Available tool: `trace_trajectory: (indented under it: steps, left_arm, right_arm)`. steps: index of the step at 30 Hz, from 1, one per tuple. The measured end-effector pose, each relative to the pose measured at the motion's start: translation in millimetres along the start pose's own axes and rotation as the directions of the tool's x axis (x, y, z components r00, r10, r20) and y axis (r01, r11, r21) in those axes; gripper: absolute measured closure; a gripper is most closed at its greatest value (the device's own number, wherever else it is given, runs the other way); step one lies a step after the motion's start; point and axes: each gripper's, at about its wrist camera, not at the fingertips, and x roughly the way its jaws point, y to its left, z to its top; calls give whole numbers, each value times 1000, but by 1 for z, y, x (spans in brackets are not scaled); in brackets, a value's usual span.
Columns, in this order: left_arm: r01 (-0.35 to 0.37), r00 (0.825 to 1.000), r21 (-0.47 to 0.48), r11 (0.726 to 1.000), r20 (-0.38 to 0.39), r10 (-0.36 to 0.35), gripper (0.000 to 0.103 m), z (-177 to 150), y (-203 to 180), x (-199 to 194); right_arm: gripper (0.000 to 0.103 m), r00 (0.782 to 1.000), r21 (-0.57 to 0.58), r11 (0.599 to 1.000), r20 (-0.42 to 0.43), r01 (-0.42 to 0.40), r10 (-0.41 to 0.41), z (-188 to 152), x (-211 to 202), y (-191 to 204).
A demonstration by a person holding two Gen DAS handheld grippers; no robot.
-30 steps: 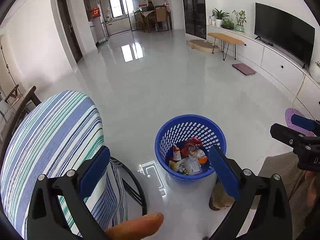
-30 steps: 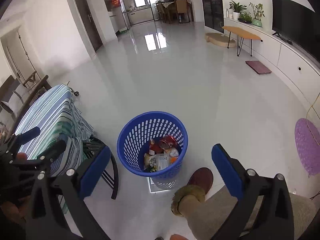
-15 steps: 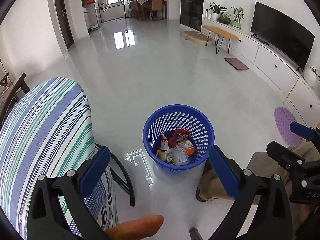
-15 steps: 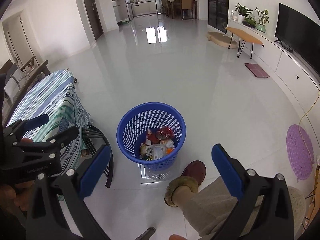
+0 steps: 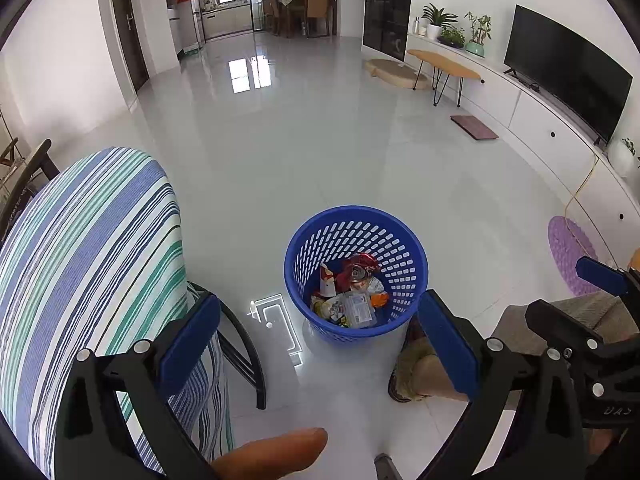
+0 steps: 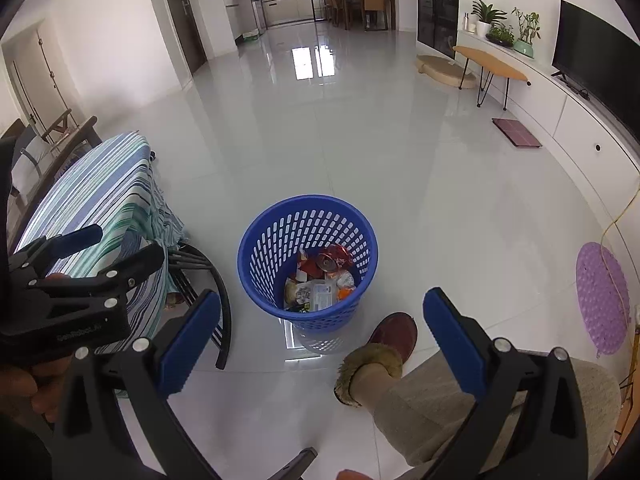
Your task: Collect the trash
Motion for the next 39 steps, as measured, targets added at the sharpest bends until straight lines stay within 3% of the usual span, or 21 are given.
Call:
trace_trajectory:
  steps: [39]
  left_arm:
    - [0,1000,-12,1000,-13,0,5,-3,5,4]
  right_arm:
    - [5,999,-16,1000,-36,-6,5,-6,6,14]
